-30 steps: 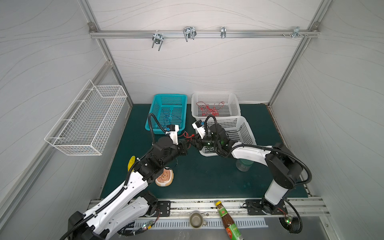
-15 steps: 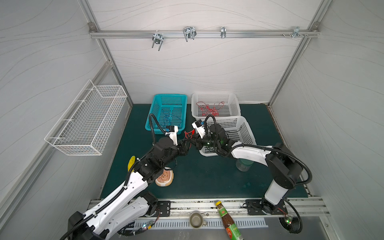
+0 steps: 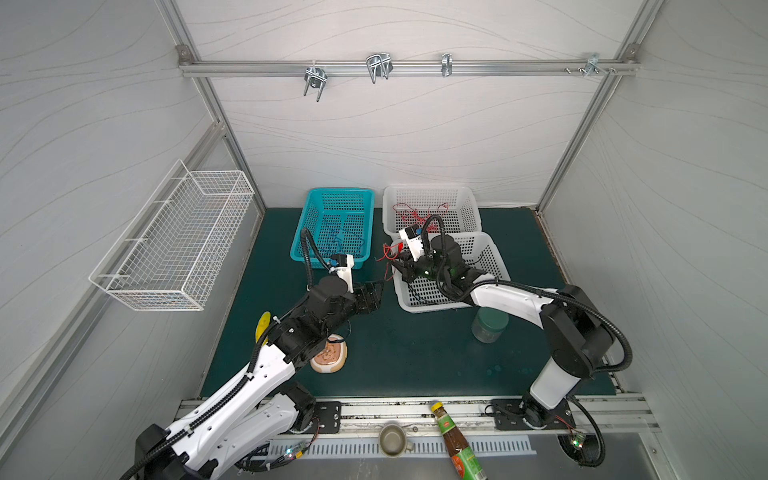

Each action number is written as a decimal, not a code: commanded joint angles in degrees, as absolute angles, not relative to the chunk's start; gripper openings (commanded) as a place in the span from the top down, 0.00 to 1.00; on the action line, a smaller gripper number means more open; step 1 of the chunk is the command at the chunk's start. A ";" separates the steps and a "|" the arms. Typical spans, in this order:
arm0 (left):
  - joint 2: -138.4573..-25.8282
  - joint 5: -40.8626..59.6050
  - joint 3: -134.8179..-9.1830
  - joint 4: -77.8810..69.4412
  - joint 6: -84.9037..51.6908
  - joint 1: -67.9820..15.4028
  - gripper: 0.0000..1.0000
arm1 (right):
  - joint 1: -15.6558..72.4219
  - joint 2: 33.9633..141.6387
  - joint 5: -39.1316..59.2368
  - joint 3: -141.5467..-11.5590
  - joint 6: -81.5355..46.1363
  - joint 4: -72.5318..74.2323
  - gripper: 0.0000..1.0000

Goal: Untangle the cables
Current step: 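Grasp the red wire loop with the right gripper beside the left gripper, then carry the red clip wire into the far white basket with the right gripper and release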

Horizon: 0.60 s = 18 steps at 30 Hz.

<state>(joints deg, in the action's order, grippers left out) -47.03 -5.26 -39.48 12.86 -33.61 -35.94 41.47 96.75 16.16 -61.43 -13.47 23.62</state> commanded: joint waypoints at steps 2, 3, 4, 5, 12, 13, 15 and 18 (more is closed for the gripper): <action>-45.24 -8.16 -39.09 12.87 -32.65 -36.10 0.23 | 38.06 94.36 10.54 -65.32 -11.08 20.49 1.00; -45.08 -8.29 -38.94 13.05 -32.55 -36.10 0.23 | 36.89 94.56 10.20 -66.08 -11.35 19.95 1.00; -44.94 -8.47 -38.78 13.22 -32.52 -36.10 0.23 | 35.77 94.91 10.12 -66.71 -11.68 19.78 1.00; -44.95 -8.63 -38.63 13.39 -32.52 -36.07 0.23 | 34.64 95.24 10.17 -67.26 -11.90 19.73 1.00; -44.90 -9.82 -37.97 14.32 -32.52 -36.06 0.24 | 28.57 99.71 9.60 -70.96 -12.73 18.94 0.99; -44.88 -10.00 -37.88 14.32 -32.48 -36.07 0.24 | 27.99 100.48 9.25 -71.65 -12.80 18.57 0.99; -44.99 -10.45 -37.88 14.82 -32.10 -36.06 0.24 | 26.68 102.94 9.10 -73.72 -12.55 17.21 0.97; -45.24 -11.40 -38.20 15.76 -31.57 -36.11 0.24 | 24.81 107.34 7.79 -77.88 -12.48 13.65 0.97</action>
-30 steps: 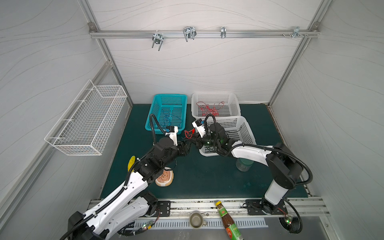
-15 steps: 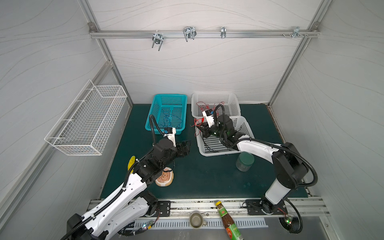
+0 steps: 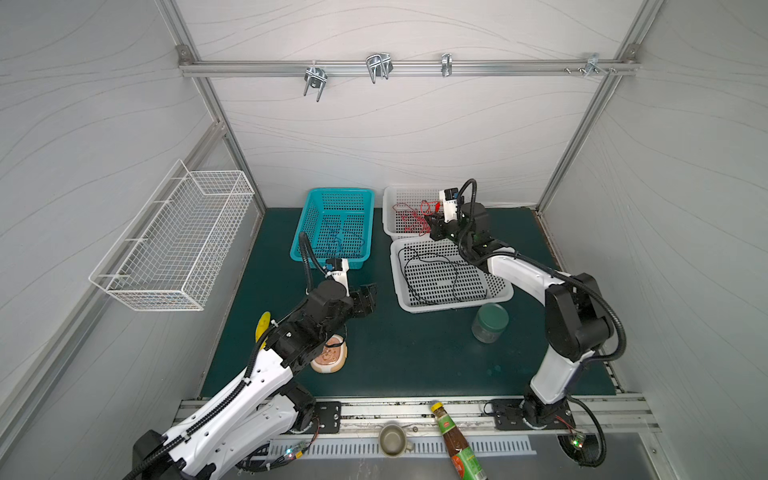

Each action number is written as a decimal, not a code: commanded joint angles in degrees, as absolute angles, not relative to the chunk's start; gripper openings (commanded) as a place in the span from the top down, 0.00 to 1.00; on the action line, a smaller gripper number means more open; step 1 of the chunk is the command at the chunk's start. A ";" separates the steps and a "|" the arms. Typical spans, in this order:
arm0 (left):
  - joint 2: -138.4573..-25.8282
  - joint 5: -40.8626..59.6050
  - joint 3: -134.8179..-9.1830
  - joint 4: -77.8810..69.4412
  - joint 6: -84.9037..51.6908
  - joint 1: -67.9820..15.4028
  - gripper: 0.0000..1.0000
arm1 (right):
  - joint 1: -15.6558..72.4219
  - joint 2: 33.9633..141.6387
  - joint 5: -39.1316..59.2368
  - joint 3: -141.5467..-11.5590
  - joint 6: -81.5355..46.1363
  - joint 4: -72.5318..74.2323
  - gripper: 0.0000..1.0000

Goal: Untangle the cables
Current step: 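Carry the red clip wire into the far white basket with the right gripper and release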

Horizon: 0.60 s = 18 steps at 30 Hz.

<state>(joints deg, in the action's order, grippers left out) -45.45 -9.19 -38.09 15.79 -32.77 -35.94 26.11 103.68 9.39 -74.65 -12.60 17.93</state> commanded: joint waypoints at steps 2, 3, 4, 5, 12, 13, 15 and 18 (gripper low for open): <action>-45.18 -11.78 -37.95 16.13 -31.32 -36.11 0.24 | 23.65 110.82 6.88 -81.20 -12.92 10.44 0.96; -45.21 -12.06 -37.89 16.23 -31.29 -36.05 0.24 | 23.11 112.66 6.49 -83.01 -13.56 8.59 0.96; -45.32 -12.27 -37.87 16.26 -31.29 -36.11 0.24 | 22.63 114.26 6.42 -84.49 -14.30 7.29 0.96; -45.32 -12.47 -37.64 16.26 -31.29 -36.05 0.24 | 21.99 116.01 6.58 -85.87 -15.25 5.89 0.96; -45.99 -13.01 -38.23 17.67 -30.73 -35.99 0.24 | 18.43 122.04 8.71 -87.93 -22.89 4.43 0.85; -46.05 -13.04 -38.23 17.76 -30.58 -36.03 0.24 | 18.21 122.03 8.75 -87.49 -23.33 4.61 0.83; -46.16 -13.16 -38.24 17.69 -30.41 -36.03 0.24 | 17.94 121.73 8.61 -86.57 -23.50 5.16 0.76; -46.49 -13.10 -38.18 17.47 -30.39 -36.01 0.24 | 17.82 120.66 8.13 -85.56 -22.52 5.02 0.67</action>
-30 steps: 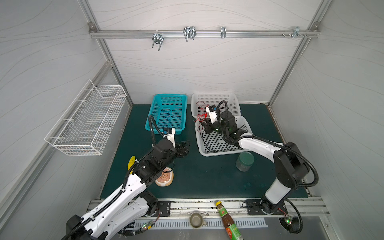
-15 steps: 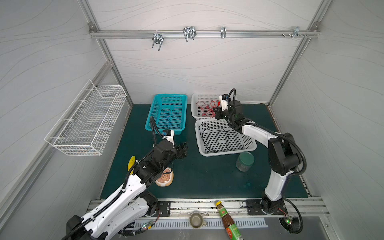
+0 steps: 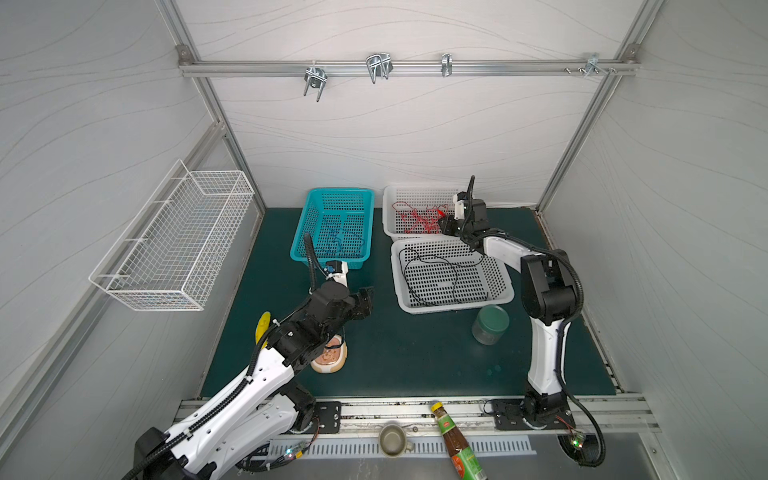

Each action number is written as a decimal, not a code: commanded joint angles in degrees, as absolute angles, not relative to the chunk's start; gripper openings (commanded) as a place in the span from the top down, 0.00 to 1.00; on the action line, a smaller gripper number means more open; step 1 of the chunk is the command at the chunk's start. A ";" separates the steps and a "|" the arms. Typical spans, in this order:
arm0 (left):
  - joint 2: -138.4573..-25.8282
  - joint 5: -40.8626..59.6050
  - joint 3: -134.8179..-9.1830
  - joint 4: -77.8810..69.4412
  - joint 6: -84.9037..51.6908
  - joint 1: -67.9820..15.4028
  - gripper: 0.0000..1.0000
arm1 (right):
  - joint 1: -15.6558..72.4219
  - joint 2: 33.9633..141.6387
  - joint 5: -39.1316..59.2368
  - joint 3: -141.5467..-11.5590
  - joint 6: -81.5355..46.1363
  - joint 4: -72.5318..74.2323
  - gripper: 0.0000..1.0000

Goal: Untangle the cables
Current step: 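Carry the red clip wire into the far white basket with the right gripper and release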

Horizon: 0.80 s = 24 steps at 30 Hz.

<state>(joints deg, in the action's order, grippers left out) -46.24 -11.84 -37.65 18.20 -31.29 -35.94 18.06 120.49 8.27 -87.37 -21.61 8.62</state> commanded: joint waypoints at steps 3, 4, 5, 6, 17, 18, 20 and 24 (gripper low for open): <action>-47.08 -12.77 -38.23 17.23 -30.32 -36.03 0.24 | 17.65 119.16 7.40 -84.70 -21.01 4.66 0.57; -47.11 -12.66 -38.25 17.23 -30.31 -36.03 0.24 | 17.61 118.27 7.05 -84.32 -20.45 4.66 0.54; -47.16 -12.60 -38.23 17.30 -30.32 -36.04 0.24 | 17.66 117.56 6.70 -83.84 -19.89 4.70 0.51; -47.11 -12.61 -38.23 17.23 -30.28 -35.97 0.24 | 17.65 116.60 6.56 -83.23 -19.23 4.90 0.49; -45.79 -19.33 -37.27 19.65 -30.89 -36.03 0.22 | 17.66 101.07 6.09 -73.91 -14.85 7.54 0.28; -46.03 -20.71 -37.27 20.10 -31.02 -35.94 0.21 | 17.66 99.14 5.47 -72.63 -14.54 7.39 0.26; -46.44 -23.24 -37.35 20.77 -31.20 -35.72 0.20 | 17.65 94.82 3.20 -69.75 -13.66 6.82 0.21; -48.34 -26.22 -37.82 21.75 -31.54 -33.86 0.16 | 17.59 85.97 -4.06 -64.08 -12.17 3.22 0.01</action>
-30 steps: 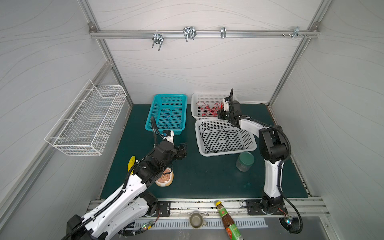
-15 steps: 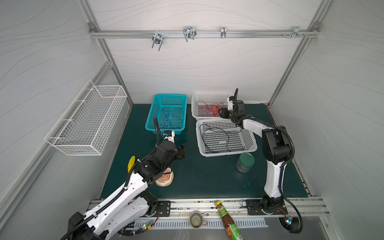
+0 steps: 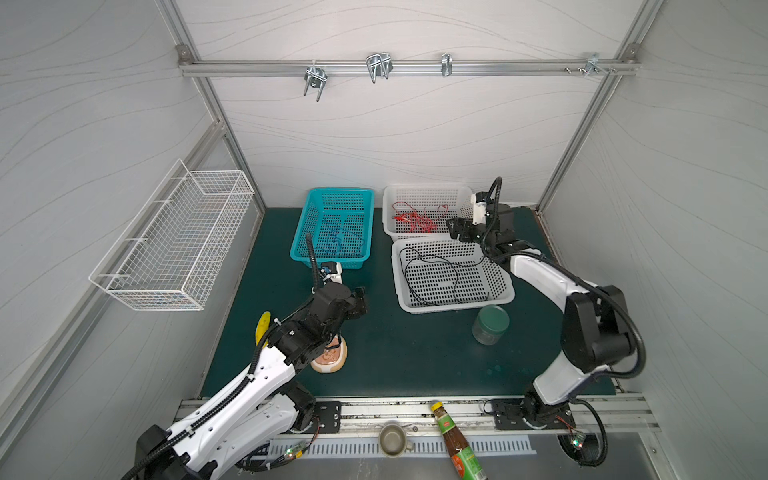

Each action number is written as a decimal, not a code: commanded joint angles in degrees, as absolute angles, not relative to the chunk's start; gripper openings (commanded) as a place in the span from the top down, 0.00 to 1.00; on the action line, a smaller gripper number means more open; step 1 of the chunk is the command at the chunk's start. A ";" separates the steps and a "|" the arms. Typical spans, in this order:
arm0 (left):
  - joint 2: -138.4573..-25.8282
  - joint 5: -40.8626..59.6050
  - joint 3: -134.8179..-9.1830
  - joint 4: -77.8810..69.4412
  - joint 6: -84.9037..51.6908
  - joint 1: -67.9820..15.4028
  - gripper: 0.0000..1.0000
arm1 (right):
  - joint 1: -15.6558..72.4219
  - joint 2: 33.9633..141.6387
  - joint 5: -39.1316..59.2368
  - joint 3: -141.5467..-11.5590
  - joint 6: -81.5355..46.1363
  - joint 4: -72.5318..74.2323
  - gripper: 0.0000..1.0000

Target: Untangle the cables

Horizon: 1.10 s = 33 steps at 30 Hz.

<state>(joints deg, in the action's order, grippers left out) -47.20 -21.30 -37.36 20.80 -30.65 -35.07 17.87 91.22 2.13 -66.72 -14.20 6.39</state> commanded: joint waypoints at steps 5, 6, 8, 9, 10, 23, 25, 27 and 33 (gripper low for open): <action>-51.42 -25.37 -38.87 23.41 -32.52 -29.21 0.14 | 17.51 75.57 -18.33 -56.73 -10.67 -3.73 0.01; -51.96 -25.30 -39.00 23.85 -32.61 -28.26 0.14 | 17.51 73.67 -21.60 -55.01 -10.63 -5.00 0.01; -52.55 -25.92 -39.11 24.10 -32.53 -27.15 0.13 | 17.05 70.35 -28.11 -51.55 -11.04 -6.49 0.01; -52.65 -26.38 -39.02 24.11 -32.28 -26.76 0.13 | 16.35 68.80 -30.66 -49.72 -11.52 -7.11 0.01; -52.71 -26.91 -38.94 23.99 -31.96 -26.56 0.13 | 15.62 67.63 -32.57 -48.16 -12.29 -7.72 0.01; -51.55 -31.94 -35.66 21.10 -27.96 -22.95 0.13 | 0.19 58.00 -31.52 -33.12 -16.63 -6.51 0.01; -51.50 -32.10 -34.71 19.54 -26.53 -22.46 0.13 | 0.18 58.78 -27.86 -32.29 -16.09 -5.47 0.01; -51.65 -32.17 -33.88 17.75 -24.49 -21.91 0.13 | 0.17 60.35 -22.16 -30.86 -15.48 -2.87 0.01; -53.19 -30.81 -33.31 14.22 -20.23 -18.81 0.13 | 1.46 65.76 -14.22 -27.64 -15.30 4.86 0.01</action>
